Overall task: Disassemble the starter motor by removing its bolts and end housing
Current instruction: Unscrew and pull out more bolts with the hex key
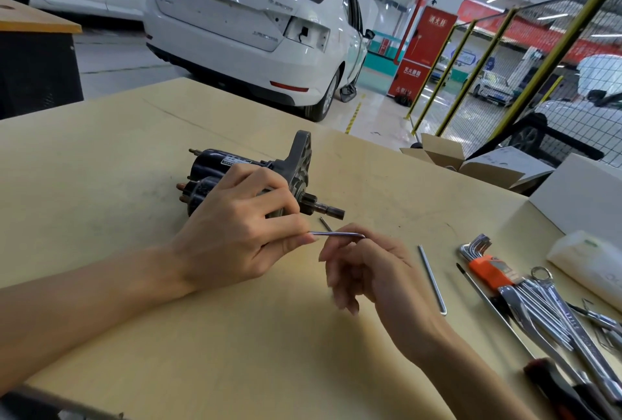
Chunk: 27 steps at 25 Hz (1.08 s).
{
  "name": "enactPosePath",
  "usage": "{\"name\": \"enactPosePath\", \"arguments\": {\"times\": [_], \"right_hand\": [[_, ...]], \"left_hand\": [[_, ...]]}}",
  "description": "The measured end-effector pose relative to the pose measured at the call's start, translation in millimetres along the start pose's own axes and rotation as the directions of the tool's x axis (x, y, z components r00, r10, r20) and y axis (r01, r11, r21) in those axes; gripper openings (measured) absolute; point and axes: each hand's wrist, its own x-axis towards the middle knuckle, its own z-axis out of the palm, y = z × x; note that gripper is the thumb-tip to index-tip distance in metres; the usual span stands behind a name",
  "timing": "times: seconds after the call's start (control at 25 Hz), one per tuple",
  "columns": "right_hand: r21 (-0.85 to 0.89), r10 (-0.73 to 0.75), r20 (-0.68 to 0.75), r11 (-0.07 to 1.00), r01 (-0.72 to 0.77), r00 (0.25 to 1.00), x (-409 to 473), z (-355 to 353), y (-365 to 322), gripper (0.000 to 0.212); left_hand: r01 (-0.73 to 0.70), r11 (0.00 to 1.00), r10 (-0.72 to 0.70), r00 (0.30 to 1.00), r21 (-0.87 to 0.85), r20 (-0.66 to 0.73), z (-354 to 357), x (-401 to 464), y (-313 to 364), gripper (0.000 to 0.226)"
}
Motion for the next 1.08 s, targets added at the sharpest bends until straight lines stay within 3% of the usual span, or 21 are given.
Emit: {"name": "enactPosePath", "arguments": {"times": [0.4,0.48,0.56,0.6,0.72,0.8,0.88,1.0,1.08], "right_hand": [[-0.127,-0.046,-0.141,0.992,0.028,0.989,2,8,7,0.055],[-0.122,-0.023,-0.18,0.992,0.001,0.983,1,10,7,0.039],[-0.157,0.028,-0.188,0.986,-0.059,0.982,1,11,5,0.008],[-0.206,0.069,-0.158,0.973,-0.102,0.985,1,9,4,0.011],[-0.332,0.172,-0.073,0.925,-0.186,0.982,-2,7,-2,0.055],[-0.266,0.153,-0.036,0.951,-0.158,0.987,-7,10,-7,0.065],[-0.033,0.182,-0.035,0.983,-0.183,0.983,-7,11,-10,0.069],[0.235,0.262,-0.02,0.939,-0.25,0.965,-2,10,-8,0.055],[0.253,0.265,-0.021,0.934,-0.251,0.964,0,10,-8,0.046]], "left_hand": [[-0.006,0.999,0.007,1.0,-0.046,0.009,-1,-1,-1,0.032],[0.009,0.998,-0.009,1.0,-0.064,0.004,0,-2,-1,0.032],[0.021,0.996,-0.022,1.0,-0.084,-0.003,-1,-2,0,0.031],[0.022,0.995,-0.022,1.0,-0.096,-0.006,-2,-2,-1,0.03],[0.022,0.994,-0.022,1.0,-0.107,-0.002,-2,0,-2,0.031],[0.021,0.994,-0.021,1.0,-0.106,-0.004,-2,-1,-2,0.032],[0.021,0.994,-0.023,1.0,-0.103,-0.015,-2,-2,-1,0.032],[0.003,0.996,-0.003,1.0,-0.084,0.005,-2,-1,-1,0.032],[-0.018,0.997,0.02,0.999,-0.071,0.025,-2,-1,-2,0.032]]}}
